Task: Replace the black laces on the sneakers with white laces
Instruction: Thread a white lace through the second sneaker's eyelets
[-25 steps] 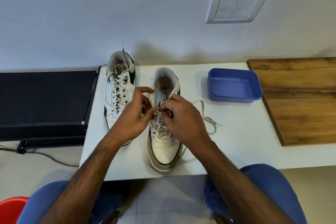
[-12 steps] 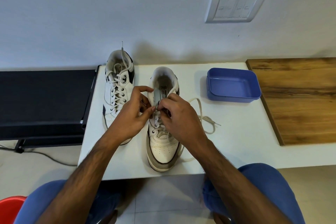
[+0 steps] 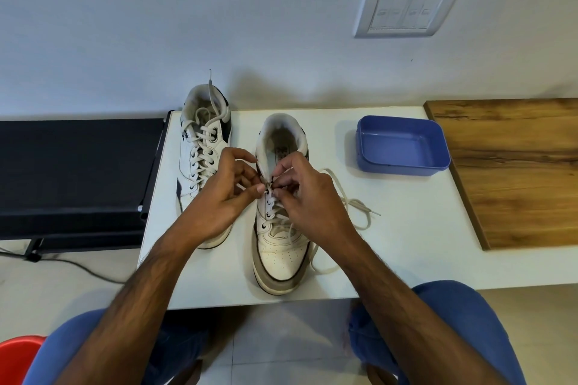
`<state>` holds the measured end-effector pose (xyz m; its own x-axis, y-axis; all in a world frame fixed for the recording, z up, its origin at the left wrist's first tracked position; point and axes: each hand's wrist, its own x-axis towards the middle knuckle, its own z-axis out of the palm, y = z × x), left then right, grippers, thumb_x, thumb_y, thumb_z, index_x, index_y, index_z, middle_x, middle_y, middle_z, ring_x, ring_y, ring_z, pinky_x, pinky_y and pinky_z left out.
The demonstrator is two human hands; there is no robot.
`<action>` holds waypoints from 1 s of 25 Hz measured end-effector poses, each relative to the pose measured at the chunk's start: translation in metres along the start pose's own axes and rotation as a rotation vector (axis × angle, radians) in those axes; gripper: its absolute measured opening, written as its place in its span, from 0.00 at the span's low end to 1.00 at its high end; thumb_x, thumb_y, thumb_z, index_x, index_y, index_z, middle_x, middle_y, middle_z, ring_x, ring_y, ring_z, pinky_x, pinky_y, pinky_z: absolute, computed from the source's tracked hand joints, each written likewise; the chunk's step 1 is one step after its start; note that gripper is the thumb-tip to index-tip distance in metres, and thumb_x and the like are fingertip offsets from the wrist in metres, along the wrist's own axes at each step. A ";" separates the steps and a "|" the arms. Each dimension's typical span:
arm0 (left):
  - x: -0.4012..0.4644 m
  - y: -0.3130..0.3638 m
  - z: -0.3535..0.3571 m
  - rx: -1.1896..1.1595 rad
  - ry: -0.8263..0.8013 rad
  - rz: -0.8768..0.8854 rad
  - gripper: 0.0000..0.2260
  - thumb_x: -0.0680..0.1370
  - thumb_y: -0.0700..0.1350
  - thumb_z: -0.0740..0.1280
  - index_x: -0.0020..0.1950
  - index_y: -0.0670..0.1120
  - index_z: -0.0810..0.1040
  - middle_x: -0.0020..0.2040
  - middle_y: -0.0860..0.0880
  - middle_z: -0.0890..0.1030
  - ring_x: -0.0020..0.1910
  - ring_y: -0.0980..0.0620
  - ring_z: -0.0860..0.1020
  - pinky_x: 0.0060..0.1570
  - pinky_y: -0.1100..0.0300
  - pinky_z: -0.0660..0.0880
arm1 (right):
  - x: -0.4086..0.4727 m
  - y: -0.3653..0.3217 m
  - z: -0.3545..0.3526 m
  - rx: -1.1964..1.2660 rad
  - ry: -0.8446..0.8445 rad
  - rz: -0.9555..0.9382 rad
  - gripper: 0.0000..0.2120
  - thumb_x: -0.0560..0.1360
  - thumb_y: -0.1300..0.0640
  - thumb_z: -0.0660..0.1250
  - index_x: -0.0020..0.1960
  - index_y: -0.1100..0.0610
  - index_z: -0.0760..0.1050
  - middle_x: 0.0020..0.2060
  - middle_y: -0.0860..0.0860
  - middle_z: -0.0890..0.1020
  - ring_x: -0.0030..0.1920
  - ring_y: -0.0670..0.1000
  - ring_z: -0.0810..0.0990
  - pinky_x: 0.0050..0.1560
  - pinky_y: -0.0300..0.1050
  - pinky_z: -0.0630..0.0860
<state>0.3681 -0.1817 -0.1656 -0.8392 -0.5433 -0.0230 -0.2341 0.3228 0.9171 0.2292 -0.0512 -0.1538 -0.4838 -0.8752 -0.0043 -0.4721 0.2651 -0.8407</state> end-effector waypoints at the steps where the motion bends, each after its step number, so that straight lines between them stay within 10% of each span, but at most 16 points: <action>1: 0.000 0.000 0.001 0.072 0.000 0.009 0.14 0.79 0.51 0.70 0.60 0.48 0.70 0.47 0.52 0.80 0.48 0.53 0.80 0.46 0.58 0.77 | 0.000 0.000 -0.002 0.036 -0.010 0.017 0.17 0.78 0.63 0.71 0.55 0.45 0.69 0.47 0.45 0.84 0.48 0.41 0.82 0.46 0.34 0.79; 8: 0.003 -0.009 0.004 0.319 -0.059 0.130 0.07 0.80 0.51 0.65 0.42 0.55 0.77 0.45 0.53 0.74 0.45 0.54 0.75 0.46 0.56 0.72 | -0.003 -0.003 -0.015 0.075 -0.095 0.004 0.16 0.77 0.65 0.69 0.59 0.50 0.71 0.50 0.46 0.84 0.49 0.40 0.82 0.47 0.27 0.75; 17: -0.001 0.025 0.004 -0.637 0.102 0.089 0.19 0.82 0.41 0.55 0.36 0.52 0.77 0.38 0.46 0.79 0.40 0.45 0.78 0.44 0.53 0.76 | -0.001 0.002 -0.021 0.123 -0.115 0.002 0.19 0.73 0.66 0.71 0.59 0.50 0.72 0.48 0.44 0.82 0.48 0.38 0.79 0.47 0.28 0.74; 25: 0.001 0.005 0.006 0.080 0.120 0.024 0.05 0.82 0.47 0.66 0.56 0.51 0.72 0.45 0.52 0.77 0.34 0.55 0.75 0.36 0.64 0.71 | 0.003 0.014 -0.030 0.210 -0.043 -0.004 0.11 0.75 0.61 0.73 0.55 0.50 0.78 0.42 0.47 0.82 0.41 0.48 0.80 0.44 0.42 0.79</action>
<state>0.3635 -0.1756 -0.1640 -0.7812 -0.6222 0.0510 -0.2571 0.3952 0.8819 0.1994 -0.0387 -0.1492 -0.4481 -0.8937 -0.0203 -0.3082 0.1757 -0.9350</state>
